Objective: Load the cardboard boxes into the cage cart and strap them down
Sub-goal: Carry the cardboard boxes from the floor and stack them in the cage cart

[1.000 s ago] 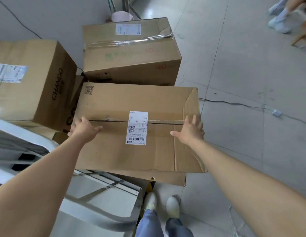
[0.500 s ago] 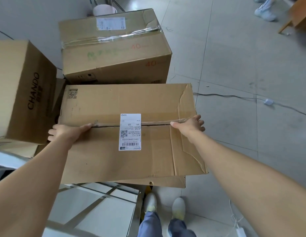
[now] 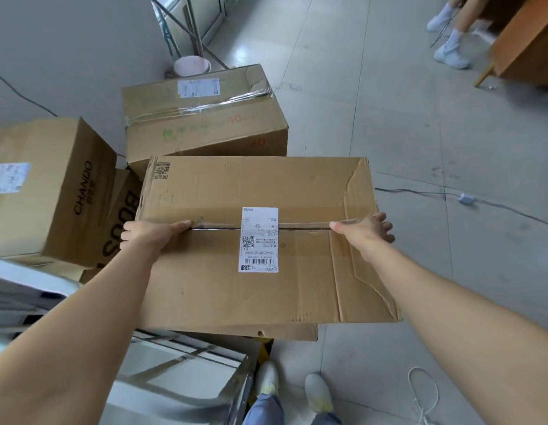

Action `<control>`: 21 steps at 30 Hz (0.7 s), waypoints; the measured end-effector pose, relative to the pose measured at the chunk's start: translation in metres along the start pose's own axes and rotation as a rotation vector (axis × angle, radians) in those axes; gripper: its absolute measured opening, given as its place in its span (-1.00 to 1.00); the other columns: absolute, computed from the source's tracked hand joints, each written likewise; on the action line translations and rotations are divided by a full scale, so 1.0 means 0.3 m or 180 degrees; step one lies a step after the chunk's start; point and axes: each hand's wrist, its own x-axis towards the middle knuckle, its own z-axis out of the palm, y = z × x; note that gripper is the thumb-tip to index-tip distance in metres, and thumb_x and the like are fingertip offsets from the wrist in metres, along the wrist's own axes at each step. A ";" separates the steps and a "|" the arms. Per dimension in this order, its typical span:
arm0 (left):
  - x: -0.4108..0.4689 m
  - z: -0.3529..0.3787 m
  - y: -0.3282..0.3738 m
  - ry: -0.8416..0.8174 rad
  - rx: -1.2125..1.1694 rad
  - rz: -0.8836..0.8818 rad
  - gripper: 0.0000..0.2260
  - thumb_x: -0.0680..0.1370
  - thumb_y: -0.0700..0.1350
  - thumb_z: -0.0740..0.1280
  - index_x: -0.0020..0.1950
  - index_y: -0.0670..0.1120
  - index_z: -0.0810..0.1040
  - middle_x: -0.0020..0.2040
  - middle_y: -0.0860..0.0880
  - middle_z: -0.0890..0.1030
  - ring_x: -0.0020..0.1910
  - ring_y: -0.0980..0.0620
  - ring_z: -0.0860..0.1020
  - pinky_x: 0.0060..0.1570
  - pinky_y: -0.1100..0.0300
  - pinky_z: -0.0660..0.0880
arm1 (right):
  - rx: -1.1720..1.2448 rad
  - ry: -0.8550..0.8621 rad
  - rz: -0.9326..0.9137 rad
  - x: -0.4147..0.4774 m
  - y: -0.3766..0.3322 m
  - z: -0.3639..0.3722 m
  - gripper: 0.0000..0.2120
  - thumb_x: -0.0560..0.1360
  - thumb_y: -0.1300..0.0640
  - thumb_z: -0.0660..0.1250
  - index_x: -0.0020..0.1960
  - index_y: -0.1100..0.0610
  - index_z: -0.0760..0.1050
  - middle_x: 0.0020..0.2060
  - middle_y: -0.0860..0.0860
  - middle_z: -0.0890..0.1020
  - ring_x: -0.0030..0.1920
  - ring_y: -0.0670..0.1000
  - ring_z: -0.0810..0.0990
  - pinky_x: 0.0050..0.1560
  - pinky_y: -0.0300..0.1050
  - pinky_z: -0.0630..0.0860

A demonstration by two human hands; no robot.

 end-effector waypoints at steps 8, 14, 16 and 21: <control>-0.324 -0.150 0.161 0.0286 -0.0250 0.0371 0.13 0.10 0.29 0.58 0.43 -0.26 0.15 0.39 -0.20 0.29 0.40 -0.17 0.24 0.39 -0.04 0.25 | 0.0420 0.0243 -0.0294 -0.077 0.022 -0.332 0.13 0.27 -0.24 0.51 0.54 0.17 -0.08 0.47 0.20 0.15 0.42 0.29 0.20 0.39 0.24 0.23; -0.551 -0.283 0.236 0.0608 -0.0435 0.0587 0.12 0.14 0.31 0.55 0.45 -0.25 0.12 0.42 -0.19 0.27 0.42 -0.16 0.22 0.42 -0.05 0.16 | 0.0733 0.0262 -0.0535 -0.130 0.023 -0.530 0.16 0.26 -0.25 0.52 0.55 0.17 -0.10 0.45 0.19 0.18 0.42 0.30 0.20 0.40 0.28 0.19; -0.610 -0.323 0.249 0.0737 -0.0502 0.0624 0.11 0.13 0.32 0.55 0.44 -0.24 0.14 0.41 -0.20 0.28 0.41 -0.17 0.23 0.42 -0.05 0.16 | 0.0826 0.0252 -0.0656 -0.145 0.013 -0.590 0.17 0.25 -0.25 0.52 0.55 0.18 -0.10 0.44 0.19 0.19 0.41 0.30 0.21 0.40 0.28 0.21; -0.734 -0.437 0.253 0.1061 -0.0766 0.0682 0.07 0.14 0.31 0.54 0.41 -0.24 0.18 0.39 -0.19 0.31 0.39 -0.16 0.25 0.39 -0.05 0.18 | 0.0979 0.0218 -0.0969 -0.187 -0.033 -0.707 0.17 0.23 -0.27 0.53 0.54 0.17 -0.08 0.43 0.19 0.21 0.40 0.29 0.22 0.38 0.29 0.24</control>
